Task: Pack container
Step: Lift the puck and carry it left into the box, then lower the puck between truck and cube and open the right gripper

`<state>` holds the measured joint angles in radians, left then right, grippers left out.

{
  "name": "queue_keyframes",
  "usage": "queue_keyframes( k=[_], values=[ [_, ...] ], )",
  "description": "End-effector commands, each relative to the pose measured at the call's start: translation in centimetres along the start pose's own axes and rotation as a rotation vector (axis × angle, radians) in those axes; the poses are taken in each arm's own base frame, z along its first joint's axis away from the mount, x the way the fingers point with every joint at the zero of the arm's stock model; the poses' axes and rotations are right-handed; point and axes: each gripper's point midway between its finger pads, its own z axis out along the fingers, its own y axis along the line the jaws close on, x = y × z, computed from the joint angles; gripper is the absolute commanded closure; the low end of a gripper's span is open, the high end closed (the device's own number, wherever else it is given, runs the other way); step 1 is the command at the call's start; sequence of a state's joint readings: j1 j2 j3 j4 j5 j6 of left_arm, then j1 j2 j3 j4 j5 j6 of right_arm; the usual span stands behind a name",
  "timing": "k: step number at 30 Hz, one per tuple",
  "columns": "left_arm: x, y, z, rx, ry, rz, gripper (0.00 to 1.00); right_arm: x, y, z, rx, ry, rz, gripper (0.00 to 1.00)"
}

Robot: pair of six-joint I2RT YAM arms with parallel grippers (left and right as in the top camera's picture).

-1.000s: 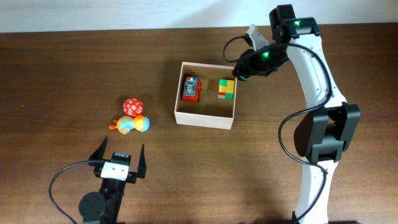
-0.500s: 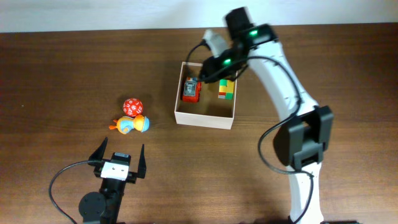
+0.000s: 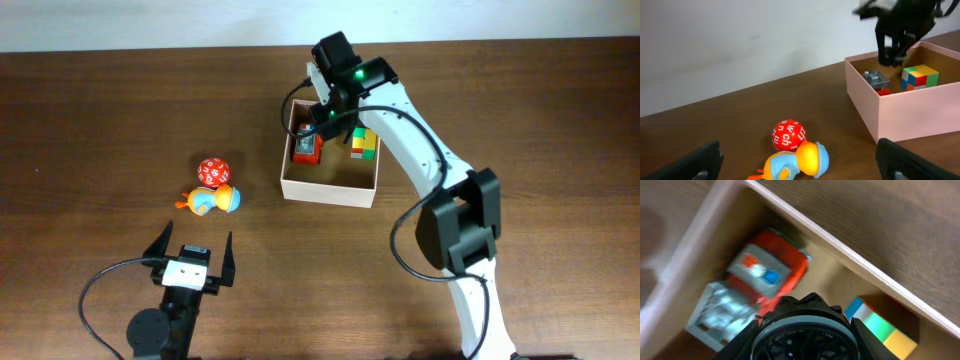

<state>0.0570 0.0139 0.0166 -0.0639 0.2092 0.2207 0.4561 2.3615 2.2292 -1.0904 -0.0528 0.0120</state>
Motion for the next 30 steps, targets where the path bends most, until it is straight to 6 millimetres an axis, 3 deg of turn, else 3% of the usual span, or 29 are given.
queue_keyframes(
  k=[1,10,12,15,30],
  values=[
    [0.2,-0.1,0.0,0.000,0.000,0.013,0.01,0.5,-1.2,2.1,0.049,0.032,0.037,0.57],
    [0.2,-0.1,0.0,0.000,0.000,0.013,0.01,1.4,-1.4,4.1,0.051,0.065,0.042,0.57],
    [0.2,-0.1,0.0,0.000,0.000,0.013,0.01,1.3,-1.4,4.1,0.051,0.062,0.042,0.57],
    [0.2,-0.1,0.0,0.000,0.000,0.013,0.01,1.2,-1.5,4.1,0.055,0.058,0.042,0.43],
    [0.2,-0.1,0.0,0.000,0.000,0.013,0.01,1.3,-1.8,3.8,0.059,0.065,0.047,0.40]
  ],
)
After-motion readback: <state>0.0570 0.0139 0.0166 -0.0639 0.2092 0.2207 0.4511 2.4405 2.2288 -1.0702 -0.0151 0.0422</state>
